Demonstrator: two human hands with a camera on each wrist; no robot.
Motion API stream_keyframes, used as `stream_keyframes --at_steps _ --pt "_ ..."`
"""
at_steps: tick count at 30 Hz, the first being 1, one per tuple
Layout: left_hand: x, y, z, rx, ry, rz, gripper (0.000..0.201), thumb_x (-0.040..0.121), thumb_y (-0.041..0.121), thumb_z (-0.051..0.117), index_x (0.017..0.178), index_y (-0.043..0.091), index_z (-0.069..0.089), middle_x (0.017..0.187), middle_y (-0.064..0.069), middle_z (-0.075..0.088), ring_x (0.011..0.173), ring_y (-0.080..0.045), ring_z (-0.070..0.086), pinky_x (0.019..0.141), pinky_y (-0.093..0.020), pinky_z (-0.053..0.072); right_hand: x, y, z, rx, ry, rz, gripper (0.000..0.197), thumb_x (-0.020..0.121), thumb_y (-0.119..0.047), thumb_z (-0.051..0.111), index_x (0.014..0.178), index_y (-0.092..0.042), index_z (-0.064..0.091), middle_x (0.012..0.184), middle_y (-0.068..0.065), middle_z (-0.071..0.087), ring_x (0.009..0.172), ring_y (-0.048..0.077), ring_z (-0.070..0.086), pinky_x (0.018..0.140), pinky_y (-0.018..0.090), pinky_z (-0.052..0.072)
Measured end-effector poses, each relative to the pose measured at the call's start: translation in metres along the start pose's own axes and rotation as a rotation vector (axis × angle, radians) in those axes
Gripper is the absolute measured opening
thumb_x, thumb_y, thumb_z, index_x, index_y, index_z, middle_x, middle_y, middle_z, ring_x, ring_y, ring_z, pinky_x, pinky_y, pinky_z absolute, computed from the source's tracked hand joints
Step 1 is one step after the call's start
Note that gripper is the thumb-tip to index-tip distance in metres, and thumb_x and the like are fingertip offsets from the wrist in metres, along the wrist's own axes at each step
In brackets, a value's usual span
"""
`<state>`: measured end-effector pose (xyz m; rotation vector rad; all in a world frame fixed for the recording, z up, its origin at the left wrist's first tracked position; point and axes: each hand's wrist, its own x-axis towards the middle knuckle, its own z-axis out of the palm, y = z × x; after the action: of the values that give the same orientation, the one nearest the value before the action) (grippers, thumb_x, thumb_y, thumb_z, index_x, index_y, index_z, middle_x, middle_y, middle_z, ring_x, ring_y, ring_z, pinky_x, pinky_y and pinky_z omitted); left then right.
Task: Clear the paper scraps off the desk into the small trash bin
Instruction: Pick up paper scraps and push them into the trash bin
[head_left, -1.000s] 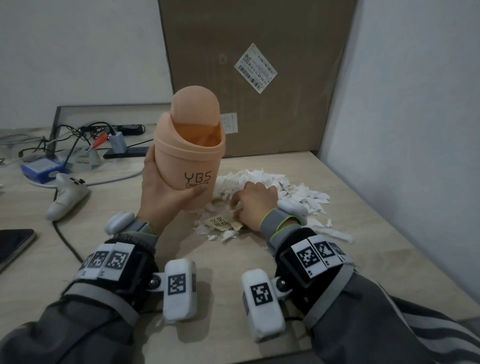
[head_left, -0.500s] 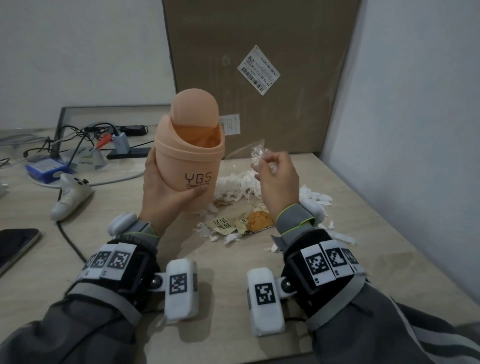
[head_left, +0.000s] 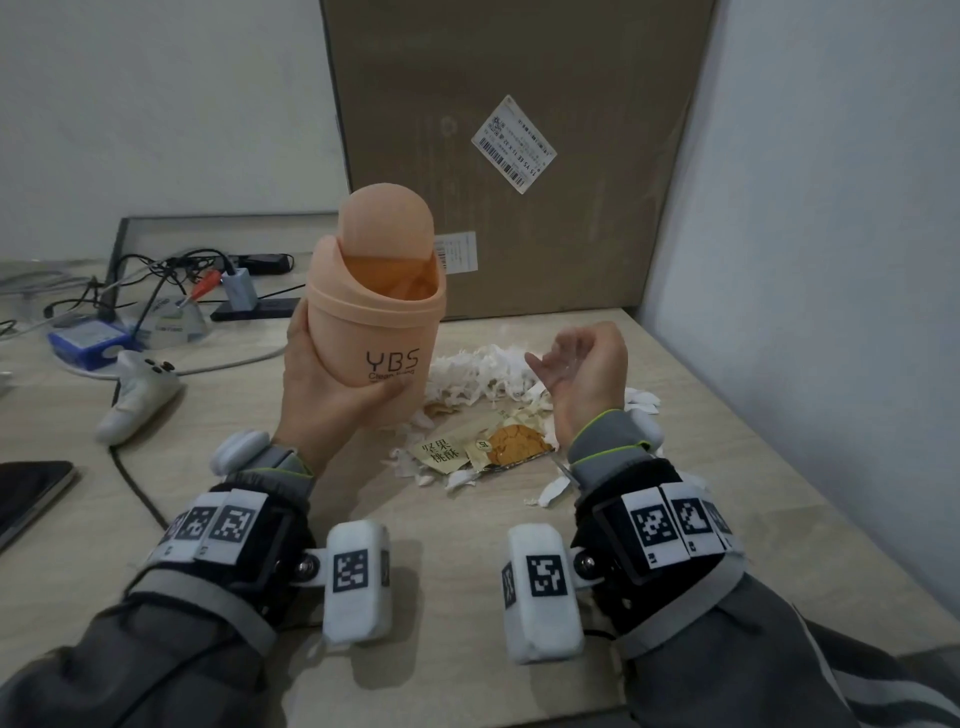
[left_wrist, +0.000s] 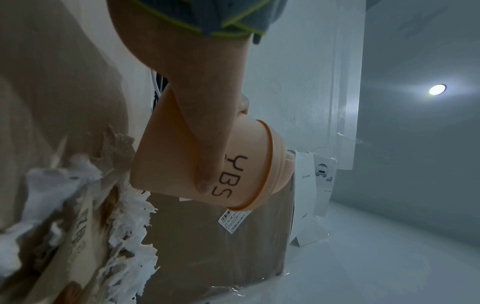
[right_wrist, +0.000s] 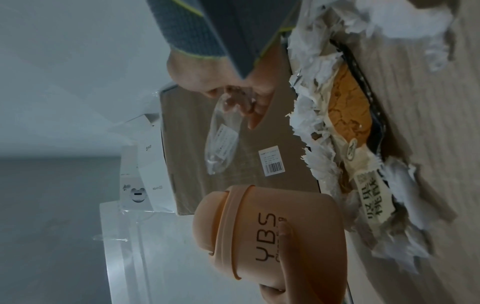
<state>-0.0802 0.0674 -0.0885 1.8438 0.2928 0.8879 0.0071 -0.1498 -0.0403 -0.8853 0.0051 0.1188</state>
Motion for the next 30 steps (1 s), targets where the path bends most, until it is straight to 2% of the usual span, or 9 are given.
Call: stream_keyframes --at_steps 3,7,12,17,21,23,25,27,30 --pt "-0.001 0.002 0.000 -0.005 -0.005 0.005 0.132 0.044 0.055 0.092 0.154 0.042 0.020 0.150 0.002 0.044 0.135 -0.021 0.050 0.109 -0.057 0.050 0.004 0.001 -0.001 -0.102 0.006 0.008 0.035 0.089 -0.042 0.055 0.071 -0.013 0.050 0.059 -0.001 0.043 0.050 0.012 0.048 0.058 0.029 0.053" --pt "-0.002 0.004 0.001 -0.020 -0.012 0.016 0.127 0.043 0.054 0.090 0.149 0.045 0.020 0.149 0.002 0.044 0.134 -0.021 0.050 0.109 -0.056 0.050 0.002 0.003 0.000 -0.154 -0.025 -0.055 0.014 0.091 -0.009 0.057 0.083 -0.006 0.046 0.076 0.009 0.057 0.054 0.013 0.065 0.055 0.020 0.054" --pt "-0.003 0.006 0.001 -0.025 -0.019 0.020 0.126 0.043 0.054 0.089 0.147 0.047 0.019 0.148 0.002 0.044 0.133 -0.020 0.050 0.108 -0.053 0.050 -0.001 0.002 -0.002 -0.075 -0.058 -0.044 0.013 0.096 -0.002 0.043 0.105 -0.010 0.038 0.103 0.020 0.061 0.063 0.017 0.070 0.053 0.017 0.053" --pt "-0.003 0.006 0.001 -0.012 -0.018 0.018 0.129 0.044 0.055 0.090 0.151 0.045 0.019 0.150 0.001 0.043 0.134 -0.021 0.050 0.108 -0.056 0.050 0.003 0.001 -0.005 -0.129 0.021 -0.052 0.020 0.098 -0.001 0.036 0.114 -0.008 0.046 0.080 0.009 0.060 0.035 0.003 0.040 0.035 0.015 0.033" --pt "-0.004 0.006 0.001 -0.011 -0.024 0.021 0.126 0.044 0.056 0.089 0.149 0.046 0.019 0.150 0.002 0.044 0.134 -0.021 0.050 0.109 -0.054 0.050 0.008 -0.001 -0.009 -0.156 0.060 -0.008 0.026 0.097 -0.005 0.031 0.110 -0.008 0.053 0.058 0.001 0.035 0.030 0.004 0.025 0.031 0.014 0.019" --pt "-0.004 0.006 0.001 -0.011 -0.025 0.023 0.126 0.044 0.055 0.090 0.148 0.048 0.019 0.150 0.001 0.045 0.134 -0.021 0.051 0.108 -0.055 0.050 0.007 -0.004 -0.010 -0.163 0.054 0.033 0.023 0.097 -0.020 0.038 0.106 -0.009 0.057 0.055 -0.003 0.030 0.032 0.005 0.022 0.032 0.017 0.016" --pt "-0.003 0.003 0.000 0.007 -0.020 0.017 0.130 0.045 0.057 0.091 0.152 0.046 0.018 0.151 0.000 0.044 0.135 -0.022 0.050 0.108 -0.057 0.050 0.005 -0.007 -0.010 -0.176 0.009 0.050 0.021 0.094 -0.032 0.052 0.098 -0.012 0.056 0.052 -0.007 0.029 0.034 0.004 0.022 0.032 0.017 0.017" --pt "-0.002 0.002 0.000 0.016 -0.019 0.010 0.134 0.044 0.058 0.092 0.156 0.043 0.018 0.152 0.001 0.044 0.136 -0.023 0.050 0.108 -0.058 0.050 0.004 -0.007 -0.010 -0.178 -0.058 0.036 0.017 0.091 -0.020 0.059 0.103 -0.011 0.051 0.054 -0.006 0.035 0.035 0.003 0.025 0.031 0.016 0.021" --pt "-0.002 0.002 0.000 0.009 -0.021 0.011 0.135 0.044 0.057 0.091 0.156 0.040 0.018 0.151 0.001 0.044 0.135 -0.022 0.050 0.108 -0.057 0.050 -0.002 -0.009 -0.005 -0.086 -0.143 0.027 0.016 0.098 -0.008 0.044 0.114 -0.008 0.047 0.077 0.005 0.056 0.045 0.005 0.049 0.037 0.013 0.035"
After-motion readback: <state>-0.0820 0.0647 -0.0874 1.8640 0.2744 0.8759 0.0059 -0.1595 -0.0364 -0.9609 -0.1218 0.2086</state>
